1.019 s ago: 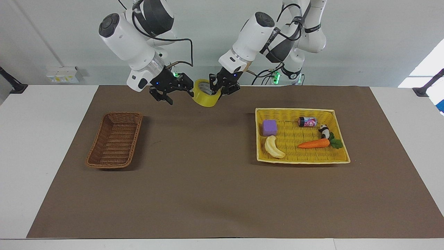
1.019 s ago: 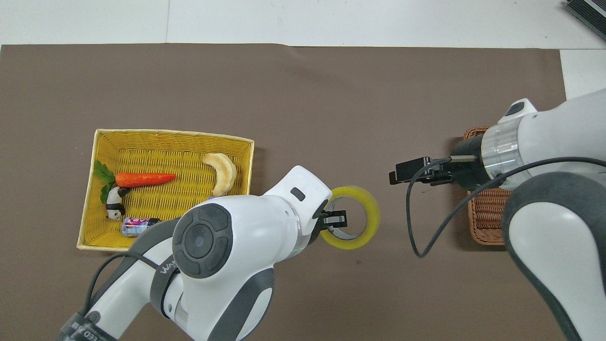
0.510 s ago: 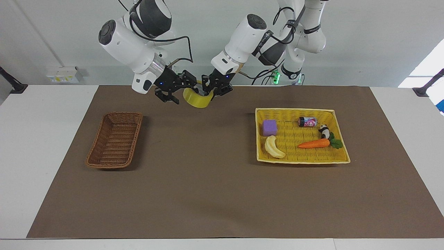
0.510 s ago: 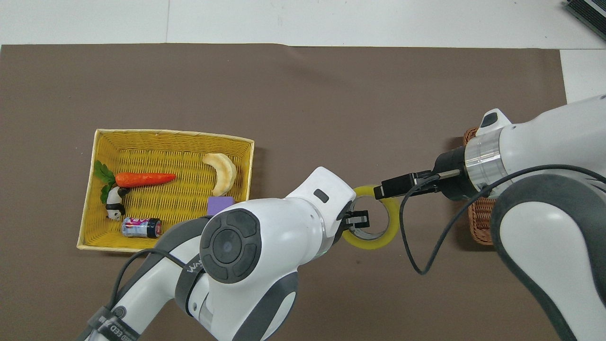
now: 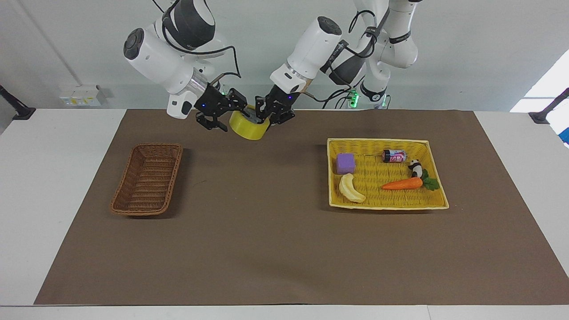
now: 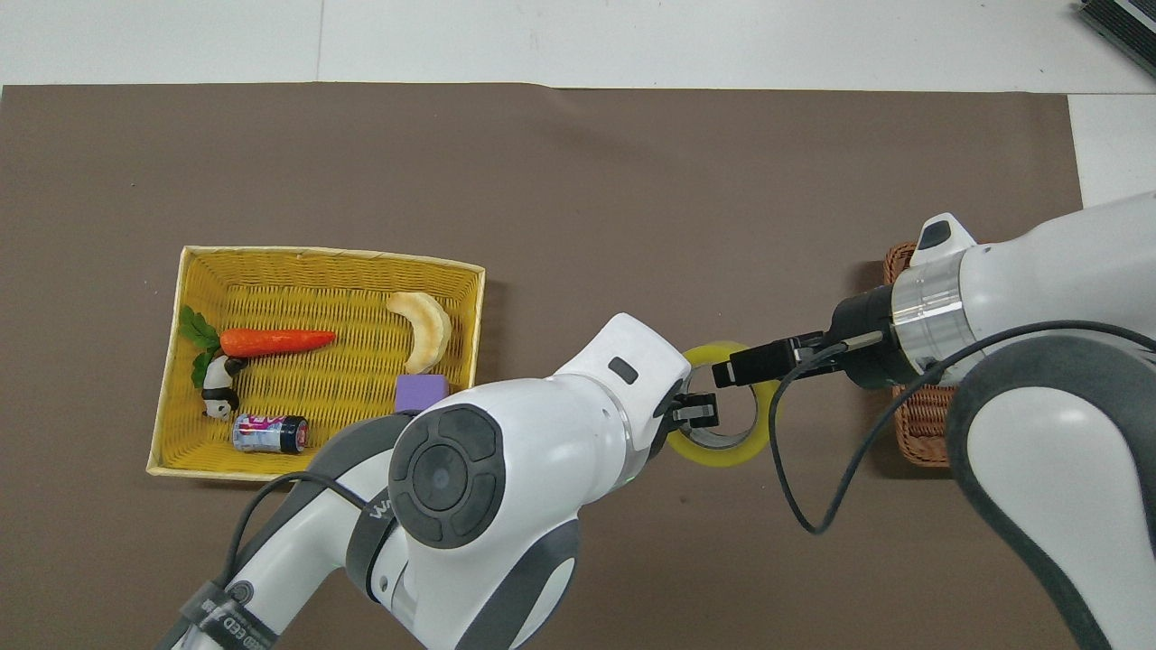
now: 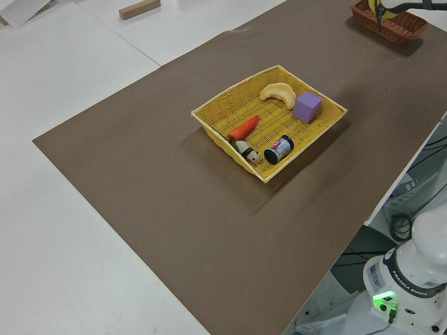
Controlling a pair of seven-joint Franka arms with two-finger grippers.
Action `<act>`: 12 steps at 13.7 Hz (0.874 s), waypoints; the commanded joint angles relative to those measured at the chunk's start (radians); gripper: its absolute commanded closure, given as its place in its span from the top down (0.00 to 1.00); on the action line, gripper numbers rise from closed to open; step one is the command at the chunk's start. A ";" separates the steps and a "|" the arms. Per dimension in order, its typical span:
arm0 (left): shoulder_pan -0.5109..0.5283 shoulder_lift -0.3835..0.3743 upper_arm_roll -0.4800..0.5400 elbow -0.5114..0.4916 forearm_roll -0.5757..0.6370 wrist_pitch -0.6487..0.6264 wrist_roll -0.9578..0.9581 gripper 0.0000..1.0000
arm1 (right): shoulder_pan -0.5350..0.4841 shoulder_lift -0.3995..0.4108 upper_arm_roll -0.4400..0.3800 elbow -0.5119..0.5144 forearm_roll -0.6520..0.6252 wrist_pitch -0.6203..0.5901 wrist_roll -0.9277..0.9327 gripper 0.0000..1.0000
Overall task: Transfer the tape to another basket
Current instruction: 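Grasp the tape roll with the right gripper beside the left gripper, then carry the tape with the right gripper while the left gripper releases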
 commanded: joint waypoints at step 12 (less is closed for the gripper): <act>0.027 -0.065 0.012 0.009 -0.022 0.016 -0.215 1.00 | -0.077 0.012 0.000 0.019 -0.064 0.021 -0.034 0.00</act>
